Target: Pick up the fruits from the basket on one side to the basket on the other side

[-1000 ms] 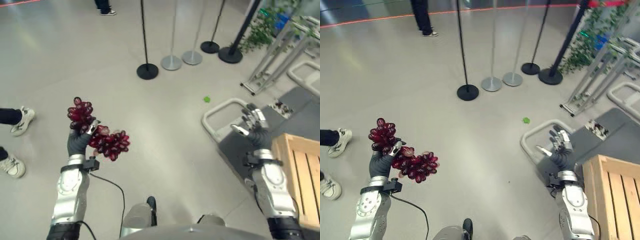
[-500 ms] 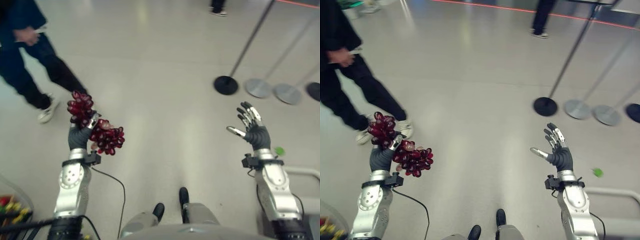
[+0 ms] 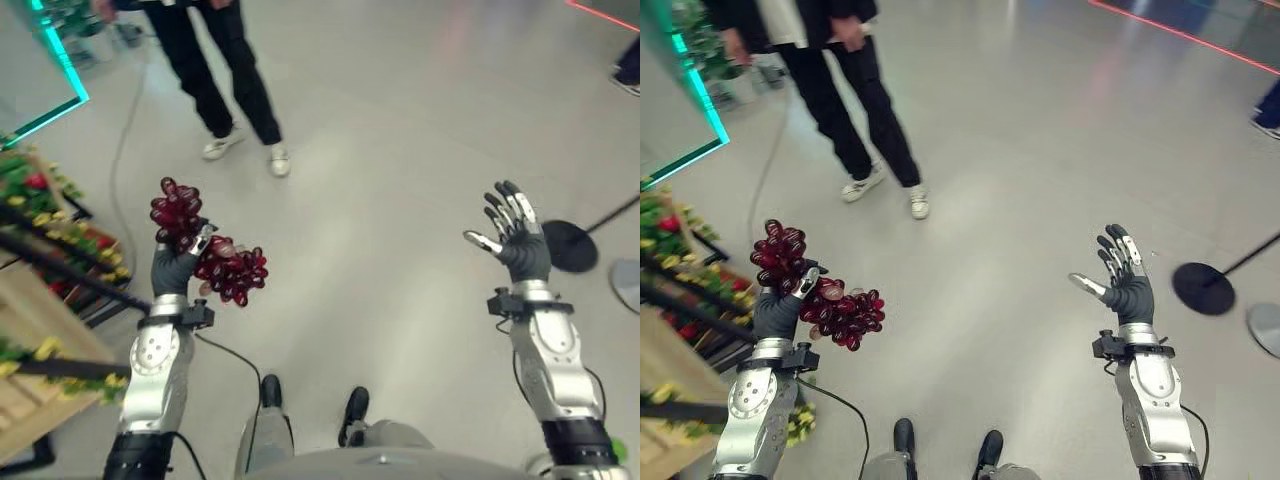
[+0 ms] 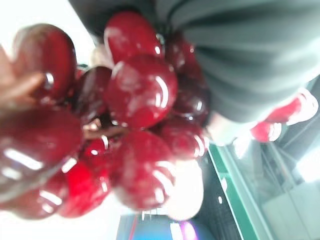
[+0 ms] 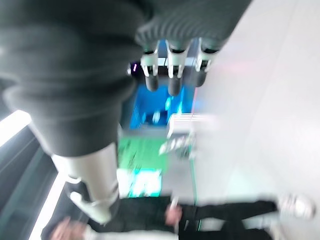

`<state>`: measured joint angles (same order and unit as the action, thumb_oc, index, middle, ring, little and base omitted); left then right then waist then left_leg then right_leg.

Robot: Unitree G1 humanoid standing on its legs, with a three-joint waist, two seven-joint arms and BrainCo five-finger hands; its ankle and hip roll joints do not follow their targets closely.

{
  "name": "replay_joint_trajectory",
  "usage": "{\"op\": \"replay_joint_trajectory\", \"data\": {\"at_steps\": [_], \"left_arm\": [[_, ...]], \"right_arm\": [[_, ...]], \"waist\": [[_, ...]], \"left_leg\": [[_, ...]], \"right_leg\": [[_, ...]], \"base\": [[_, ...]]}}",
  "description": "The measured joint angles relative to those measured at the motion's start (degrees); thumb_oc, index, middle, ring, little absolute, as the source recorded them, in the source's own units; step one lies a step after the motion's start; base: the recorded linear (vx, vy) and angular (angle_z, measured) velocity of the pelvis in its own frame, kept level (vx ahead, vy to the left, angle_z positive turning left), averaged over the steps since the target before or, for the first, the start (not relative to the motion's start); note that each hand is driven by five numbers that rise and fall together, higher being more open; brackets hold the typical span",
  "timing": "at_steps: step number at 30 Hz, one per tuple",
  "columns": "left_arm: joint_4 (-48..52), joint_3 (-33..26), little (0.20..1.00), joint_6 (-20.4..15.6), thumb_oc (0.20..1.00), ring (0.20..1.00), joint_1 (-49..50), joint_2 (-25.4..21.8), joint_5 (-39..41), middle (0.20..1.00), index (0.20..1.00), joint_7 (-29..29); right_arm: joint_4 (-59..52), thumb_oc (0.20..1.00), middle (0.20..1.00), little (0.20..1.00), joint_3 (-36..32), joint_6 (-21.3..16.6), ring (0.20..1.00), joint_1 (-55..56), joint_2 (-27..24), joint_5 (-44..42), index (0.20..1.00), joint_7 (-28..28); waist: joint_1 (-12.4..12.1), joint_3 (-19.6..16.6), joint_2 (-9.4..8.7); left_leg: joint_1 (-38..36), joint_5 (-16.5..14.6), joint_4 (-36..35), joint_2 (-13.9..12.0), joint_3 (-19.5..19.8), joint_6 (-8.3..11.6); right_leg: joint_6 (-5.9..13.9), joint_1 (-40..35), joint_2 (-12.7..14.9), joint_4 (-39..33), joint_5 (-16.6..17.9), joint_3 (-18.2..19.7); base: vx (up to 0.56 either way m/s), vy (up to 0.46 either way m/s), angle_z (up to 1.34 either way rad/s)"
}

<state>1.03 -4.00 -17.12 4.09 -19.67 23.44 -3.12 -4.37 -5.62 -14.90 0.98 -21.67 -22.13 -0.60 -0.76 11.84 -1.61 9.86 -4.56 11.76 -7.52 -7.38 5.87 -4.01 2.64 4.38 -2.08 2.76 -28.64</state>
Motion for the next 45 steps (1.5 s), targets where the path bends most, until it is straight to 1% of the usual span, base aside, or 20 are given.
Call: {"op": "replay_joint_trajectory", "data": {"at_steps": [2, 3, 4, 5, 7, 8, 12, 17, 23, 28, 29, 30, 32, 35, 37, 40, 41, 43, 44, 45], "left_arm": [[0.08, 0.06, 0.2, 0.0, 0.2, 0.2, 0.02, 0.52, 0.0, 0.2, 0.2, 0.74], [0.2, 0.1, 0.2, -0.05, 0.2, 0.2, -0.02, 1.15, 0.0, 0.2, 0.2, 0.99], [0.2, 0.15, 0.2, -0.07, 0.2, 0.2, -0.21, 1.32, -0.01, 0.2, 0.2, 1.05], [-0.21, 0.46, 0.2, 0.04, 0.2, 0.2, -1.9, 1.41, -0.02, 0.2, 0.2, 1.03], [-0.03, 0.65, 0.2, 0.04, 0.2, 0.2, -3.17, 1.27, 0.02, 0.2, 0.2, 0.76], [0.0, 0.58, 0.2, 0.0, 0.2, 0.2, -3.1, 1.21, 0.03, 0.2, 0.2, 0.61], [0.02, -0.13, 0.2, 0.03, 0.2, 0.2, -1.34, -1.32, -0.04, 0.2, 0.2, -0.6], [0.05, -1.94, 0.2, 0.04, 0.2, 0.2, 0.52, -2.93, -0.17, 0.2, 0.2, -0.95], [0.5, -0.48, 0.2, -0.1, 0.2, 0.2, 2.57, -2.76, -2.49, 0.2, 0.2, 1.6], [0.31, -1.87, 0.2, 0.07, 0.2, 0.2, 2.59, -2.78, -2.39, 0.2, 0.2, 0.27], [0.35, -2.51, 0.2, 0.01, 0.2, 0.2, 2.43, -2.68, -2.4, 0.2, 0.2, 0.11], [0.23, -3.35, 0.2, 0.03, 0.2, 0.2, 1.71, -2.46, -2.15, 0.2, 0.2, -0.81], [0.21, -3.6, 0.2, 0.03, 0.2, 0.2, 0.74, -2.96, -2.0, 0.2, 0.2, -1.04], [0.17, -3.95, 0.2, 0.01, 0.2, 0.2, 0.92, -2.95, -1.93, 0.2, 0.2, -1.22], [0.05, -3.95, 0.2, 0.02, 0.2, 0.2, 0.91, -2.41, -1.91, 0.2, 0.2, -1.34], [-0.1, -3.57, 0.2, 0.14, 0.2, 0.2, 1.15, -2.26, -1.91, 0.2, 0.2, -1.28], [0.04, -3.23, 0.2, 0.14, 0.2, 0.2, 1.42, -2.47, -1.92, 0.2, 0.2, -0.95], [0.1, -2.92, 0.2, 0.15, 0.2, 0.2, 1.92, -1.23, -1.92, 0.2, 0.2, -0.65], [0.23, -2.44, 0.2, 0.15, 0.2, 0.2, 2.12, -1.03, -1.91, 0.2, 0.2, -0.52], [0.42, -2.6, 0.2, 0.15, 0.2, 0.2, 2.89, -1.08, -1.91, 0.2, 0.2, -0.27]], "right_arm": [[-0.13, 1.0, 1.0, 1.0, 0.03, 0.02, 1.0, 0.73, -0.06, 0.04, 1.0, 0.26], [-0.36, 1.0, 1.0, 1.0, 0.0, 0.0, 1.0, 1.42, -0.27, 0.06, 1.0, 0.28], [-0.49, 1.0, 1.0, 1.0, -0.24, -0.01, 1.0, 1.57, -0.73, 0.1, 1.0, 0.38], [-0.54, 1.0, 1.0, 1.0, -0.88, -0.01, 1.0, 2.29, -0.73, 0.1, 1.0, 0.25], [-0.67, 1.0, 1.0, 1.0, -0.43, 0.0, 1.0, 3.47, -0.57, 0.18, 1.0, 0.38], [-0.76, 1.0, 1.0, 1.0, -0.36, 0.01, 1.0, 3.44, -0.5, 0.26, 1.0, 0.43], [-0.74, 1.0, 1.0, 1.0, -0.04, 0.05, 1.0, 1.22, 1.58, 0.83, 1.0, 0.06], [-0.41, 1.0, 1.0, 1.0, 0.21, 0.24, 1.0, -0.93, 2.9, 2.5, 1.0, 0.07], [-0.11, 1.0, 1.0, 1.0, 1.95, 0.69, 1.0, -0.92, 3.72, 4.72, 1.0, 0.25], [-0.02, 1.0, 1.0, 1.0, 1.51, 1.6, 1.0, 0.65, 4.5, 6.23, 1.0, 0.19], [-0.01, 1.0, 1.0, 1.0, 1.69, 1.69, 1.0, 0.72, 4.3, 6.53, 1.0, 0.22], [-0.05, 1.0, 1.0, 1.0, 1.82, 1.77, 1.0, 1.02, 4.11, 6.88, 1.0, 0.25], [-0.05, 1.0, 1.0, 1.0, 1.52, 1.76, 1.0, 1.63, 3.14, 6.81, 1.0, 0.24], [0.04, 1.0, 1.0, 1.0, 0.96, 1.77, 1.0, 1.71, 3.05, 6.75, 1.0, 0.15], [0.22, 1.0, 1.0, 1.0, 0.96, 1.77, 1.0, 1.6, 3.0, 6.75, 1.0, 0.15], [0.35, 1.0, 1.0, 1.0, 0.78, 1.77, 1.0, 1.93, 3.02, 6.72, 1.0, 0.04], [0.4, 1.0, 1.0, 1.0, 0.77, 1.71, 1.0, 3.06, 3.14, 6.72, 1.0, 0.05], [3.18, 1.0, 1.0, 1.0, 0.39, 1.69, 1.0, 3.75, 3.21, 6.68, 1.0, 0.05], [3.66, 1.0, 1.0, 1.0, -0.12, 1.72, 1.0, 4.24, 3.06, 6.68, 1.0, 0.07], [3.96, 1.0, 1.0, 1.0, -0.3, 1.77, 1.0, 4.17, 3.07, 6.67, 1.0, 0.07]], "waist": [[0.04, 0.18, -0.4], [1.31, -0.41, 1.05], [1.59, -0.55, 2.58], [2.05, -0.53, 3.31], [3.53, -1.35, 1.89], [3.03, -1.54, 1.66], [0.03, -1.66, 1.46], [-2.59, -2.44, 0.18], [-3.17, -2.61, -0.36], [-2.1, -2.51, 0.15], [-2.06, -2.38, 0.34], [-1.35, -2.08, 2.03], [-1.22, -1.95, 2.58], [-0.05, -2.76, 1.61], [0.1, -2.63, 1.93], [1.34, -3.44, 0.0], [1.27, -4.59, -1.83], [1.49, -5.7, -2.6], [1.1, -5.81, -2.27], [0.32, -6.13, -1.78]], "left_leg": [[-2.14, 0.09, 1.86, 1.25, 1.1, -0.11], [-4.4, 1.46, 0.09, 0.58, 0.89, -2.05], [-5.64, 1.85, -1.99, 0.01, 1.0, -2.23], [-6.47, 1.99, -6.16, -0.25, -1.94, -0.79], [-6.29, 4.62, -8.52, 0.68, -7.8, -2.21], [-5.95, 5.08, -8.8, 1.31, -8.35, -2.62], [-5.43, 5.18, -9.17, 4.2, -6.82, -4.77], [-6.26, 4.76, -9.51, 5.99, -4.78, -5.39], [-6.89, 3.78, -8.45, 8.28, -1.74, -7.13], [-7.08, 3.21, -6.52, 10.98, 2.49, -10.52], [-7.14, 2.74, -6.91, 10.99, 4.24, -11.23], [-6.76, 3.8, -7.69, 9.99, 8.06, -11.24], [-6.54, 4.97, -8.91, 10.06, 11.95, -11.12], [-6.24, 5.3, -9.4, 11.03, 13.5, -11.13], [-6.21, 5.08, -9.3, 10.77, 15.53, -10.76], [-8.39, 5.23, -10.54, 12.05, 18.15, -9.44], [-9.46, 4.78, -11.1, 13.3, 18.63, -8.81], [-10.92, 3.33, -11.27, 12.56, 18.56, -6.97], [-11.3, 2.87, -11.49, 11.55, 18.36, -6.33], [-11.29, 2.54, -11.55, 10.52, 18.13, -5.8]], "right_leg": [[1.38, -1.39, 1.82, -0.12, 0.21, -1.9], [3.01, -2.39, 2.0, 0.79, -0.53, -3.85], [3.8, -2.28, 1.73, 2.46, -1.4, -4.08], [5.49, -2.26, 3.1, 5.29, -2.52, -4.71], [7.45, -2.83, 6.08, 5.99, -3.39, -4.02], [7.96, -3.37, 6.98, 5.8, -3.23, -4.15], [8.01, -5.11, 9.59, 6.57, -2.91, -5.26], [9.16, -7.53, 10.79, 8.11, -2.18, -6.55], [9.34, -8.58, 13.89, 13.66, -2.15, -6.74], [10.02, -6.26, 19.12, 25.37, -2.14, -4.11], [10.05, -4.82, 17.74, 26.93, -4.19, -1.83], [10.85, -1.64, 10.54, 25.71, -8.65, 7.61], [10.45, 1.48, 4.87, 20.09, -10.61, 11.54], [10.81, 6.53, 4.88, 13.54, -9.16, 11.31], [11.92, 9.43, 2.99, 10.77, -7.04, 14.92], [11.84, 9.73, 3.09, 6.81, -2.8, 16.59], [11.74, 8.0, 3.99, 5.68, -2.3, 16.23], [8.66, 5.83, 2.82, 4.21, 3.26, 17.01], [7.03, 5.26, 2.01, 3.67, 3.02, 16.62], [6.91, 4.8, 1.07, 2.62, 3.05, 16.09]], "base": [[0.01, 0.065, 0.75], [0.02, 0.144, 1.08], [0.0, 0.231, 1.49], [-0.03, 0.156, 1.47], [-0.02, 0.175, 1.77], [-0.01, 0.315, 1.42], [0.04, 0.273, 0.78], [0.05, 0.29, 0.39], [0.09, 0.326, 0.36], [0.07, 0.274, 0.46], [0.19, 0.16, 0.88], [0.11, 0.044, 0.62], [0.08, -0.011, 0.81], [0.16, -0.066, 0.71], [0.16, -0.067, 0.56], [0.14, -0.104, 0.72], [0.11, -0.109, 0.61], [0.19, -0.167, 0.77], [0.16, -0.139, 0.4], [0.16, -0.165, -0.06]]}}
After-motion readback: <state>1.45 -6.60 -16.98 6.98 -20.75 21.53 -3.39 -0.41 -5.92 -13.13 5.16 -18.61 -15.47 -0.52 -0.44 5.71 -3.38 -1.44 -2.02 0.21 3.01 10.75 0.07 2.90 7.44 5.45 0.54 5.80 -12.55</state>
